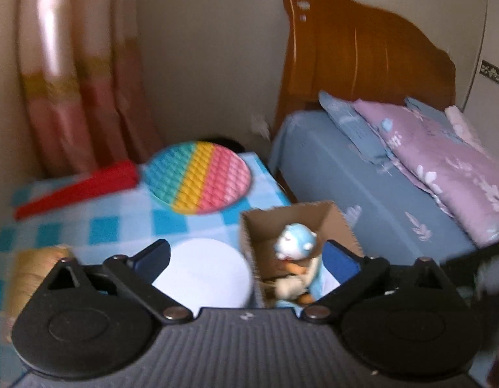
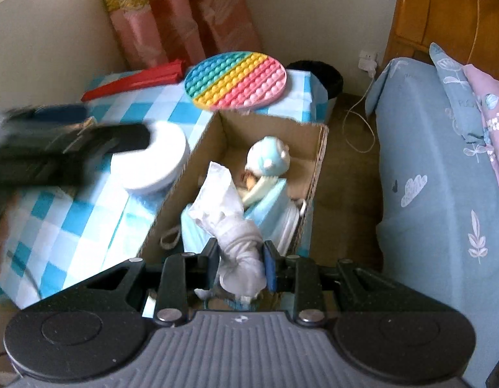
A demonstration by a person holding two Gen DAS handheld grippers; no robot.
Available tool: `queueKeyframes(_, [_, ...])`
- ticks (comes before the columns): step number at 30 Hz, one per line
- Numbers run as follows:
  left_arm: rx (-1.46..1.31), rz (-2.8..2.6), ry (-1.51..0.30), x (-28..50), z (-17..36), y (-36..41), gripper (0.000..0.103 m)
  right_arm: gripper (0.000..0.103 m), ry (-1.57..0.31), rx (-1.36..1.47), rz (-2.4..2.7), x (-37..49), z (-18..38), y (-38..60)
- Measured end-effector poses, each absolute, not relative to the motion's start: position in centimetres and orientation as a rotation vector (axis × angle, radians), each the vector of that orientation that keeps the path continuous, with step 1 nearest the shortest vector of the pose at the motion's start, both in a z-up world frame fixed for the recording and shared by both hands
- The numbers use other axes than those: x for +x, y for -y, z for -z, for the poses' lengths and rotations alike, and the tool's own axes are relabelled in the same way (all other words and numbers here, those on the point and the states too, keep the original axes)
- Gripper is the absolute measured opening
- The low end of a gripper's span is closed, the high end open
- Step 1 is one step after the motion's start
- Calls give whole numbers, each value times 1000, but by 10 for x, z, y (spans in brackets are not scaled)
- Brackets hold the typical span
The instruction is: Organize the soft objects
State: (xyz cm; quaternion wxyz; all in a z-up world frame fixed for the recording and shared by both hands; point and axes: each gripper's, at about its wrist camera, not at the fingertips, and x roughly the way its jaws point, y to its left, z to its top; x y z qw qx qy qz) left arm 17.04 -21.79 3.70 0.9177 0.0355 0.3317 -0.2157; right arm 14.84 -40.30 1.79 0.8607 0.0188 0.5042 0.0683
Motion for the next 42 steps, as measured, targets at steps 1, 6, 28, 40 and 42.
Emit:
queueKeyframes(1, [95,434,-668,163,-37,214,101,33,-1052,47,-141,155,-19,402])
queueKeyframes(6, [154,385,-648,135,-30,198,102,33,-1036,68,-128,186,-22,395])
queueKeyframes(28, [182,276,-618,92,-15,157,102,103,-1005,83,-17,173,-25,373])
queueKeyframes(40, [144,297,-704,77,-21,149,102,103,-950,134,238,58,-2,350])
queueKeyframes(42, [145,302,-725,75,-22,150,102,103,-956,156,245,49,1,342])
